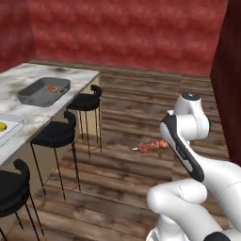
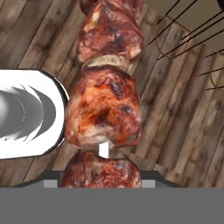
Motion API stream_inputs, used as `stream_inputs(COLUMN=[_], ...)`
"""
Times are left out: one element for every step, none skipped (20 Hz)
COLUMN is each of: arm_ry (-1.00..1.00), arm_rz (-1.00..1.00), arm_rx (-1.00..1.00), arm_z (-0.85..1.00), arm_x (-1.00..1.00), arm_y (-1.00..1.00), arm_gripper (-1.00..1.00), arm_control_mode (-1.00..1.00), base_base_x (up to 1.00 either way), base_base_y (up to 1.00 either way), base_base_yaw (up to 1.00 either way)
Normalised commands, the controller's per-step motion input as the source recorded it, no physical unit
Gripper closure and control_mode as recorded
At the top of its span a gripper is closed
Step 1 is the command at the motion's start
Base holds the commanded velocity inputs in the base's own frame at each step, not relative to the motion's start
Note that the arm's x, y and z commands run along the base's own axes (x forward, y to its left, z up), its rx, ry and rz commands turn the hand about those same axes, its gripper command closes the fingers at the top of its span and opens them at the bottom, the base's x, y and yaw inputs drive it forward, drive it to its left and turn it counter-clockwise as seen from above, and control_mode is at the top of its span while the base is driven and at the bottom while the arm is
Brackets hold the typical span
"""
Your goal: Place the cold items (lemon and mango) from the fridge in one tupperware on the dining counter. Place the warm items (kebab skewer and hot dog) in the stove area in another tupperware.
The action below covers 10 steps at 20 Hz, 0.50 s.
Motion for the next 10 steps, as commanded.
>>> stream_inputs(arm_ry=[0.00, 0.00, 0.00, 0.00, 0.00, 0.00, 0.00, 0.00, 0.00, 0.00], arm_rz=[0.00, 0.00, 0.00, 0.00, 0.00, 0.00, 0.00, 0.00, 0.00, 0.00], arm_rx=[0.00, 0.00, 0.00, 0.00, 0.00, 0.00, 0.00, 0.00, 0.00, 0.00], arm_z=[0.00, 0.00, 0.00, 0.00, 0.00, 0.00, 0.00, 0.00, 0.00, 0.00], arm_x=[0.00, 0.00, 0.00, 0.00, 0.00, 0.00, 0.00, 0.00, 0.00, 0.00], arm_y=[0.00, 0.00, 0.00, 0.00, 0.00, 0.00, 0.00, 0.00, 0.00, 0.00], arm_gripper=[1.00, 1.00, 1.00, 1.00, 1.00, 1.00, 1.00, 1.00, 1.00, 1.00], arm_control_mode=[1.00, 1.00, 1.00, 1.00, 1.00, 1.00, 1.00, 1.00, 1.00, 1.00], base_base_x=[1.00, 1.00, 1.00, 0.91, 0.81, 0.76, 0.77, 0.78, 0.78, 0.79], base_base_y=[-0.54, -0.53, -0.52, -0.52, -0.58, -0.63, -0.64, -0.62, -0.61, -0.59], base_base_yaw=[0.71, 0.72, 0.72, 0.72, 0.68, 0.65, 0.63, 0.64, 0.65, 0.65])
